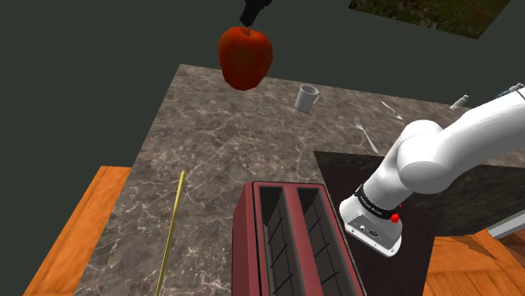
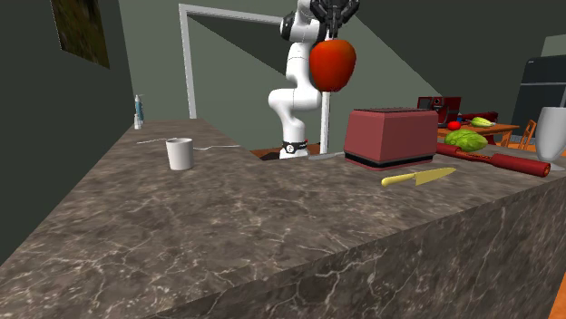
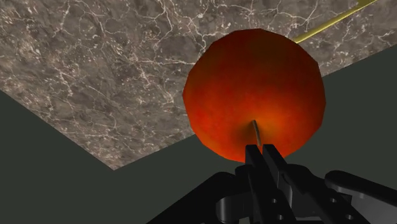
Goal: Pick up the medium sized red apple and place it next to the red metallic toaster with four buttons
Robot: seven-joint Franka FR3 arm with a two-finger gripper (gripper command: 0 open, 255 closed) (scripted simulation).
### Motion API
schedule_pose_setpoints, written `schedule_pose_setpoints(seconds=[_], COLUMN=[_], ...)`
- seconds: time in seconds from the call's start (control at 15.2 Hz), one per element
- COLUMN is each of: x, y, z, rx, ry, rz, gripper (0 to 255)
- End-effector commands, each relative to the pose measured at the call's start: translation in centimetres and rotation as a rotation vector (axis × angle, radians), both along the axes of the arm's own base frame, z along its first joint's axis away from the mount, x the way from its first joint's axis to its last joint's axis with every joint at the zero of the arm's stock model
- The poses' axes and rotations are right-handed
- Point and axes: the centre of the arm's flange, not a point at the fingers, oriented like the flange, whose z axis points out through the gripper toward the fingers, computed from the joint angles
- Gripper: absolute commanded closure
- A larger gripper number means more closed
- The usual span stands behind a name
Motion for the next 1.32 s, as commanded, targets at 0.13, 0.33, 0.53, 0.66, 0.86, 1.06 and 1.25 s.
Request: schedule_pose_setpoints(seconds=[0.13,0.33,0.53,0.66,0.86,1.06,1.25], x=[-3.4,-5.8,-8.3,-9.9,-12.4,-14.8,-17.3], y=[3.9,7.0,10.1,12.2,15.3,18.4,21.5], z=[0.1,0.1,0.1,0.1,0.1,0.1,0.1], rx=[0.000,0.000,0.000,0.000,0.000,0.000,0.000], ry=[0.000,0.000,0.000,0.000,0.000,0.000,0.000], rz=[-0.001,-0.001,-0.001,-0.001,-0.001,-0.001,-0.001], gripper=[255,255,255,255,255,255,255])
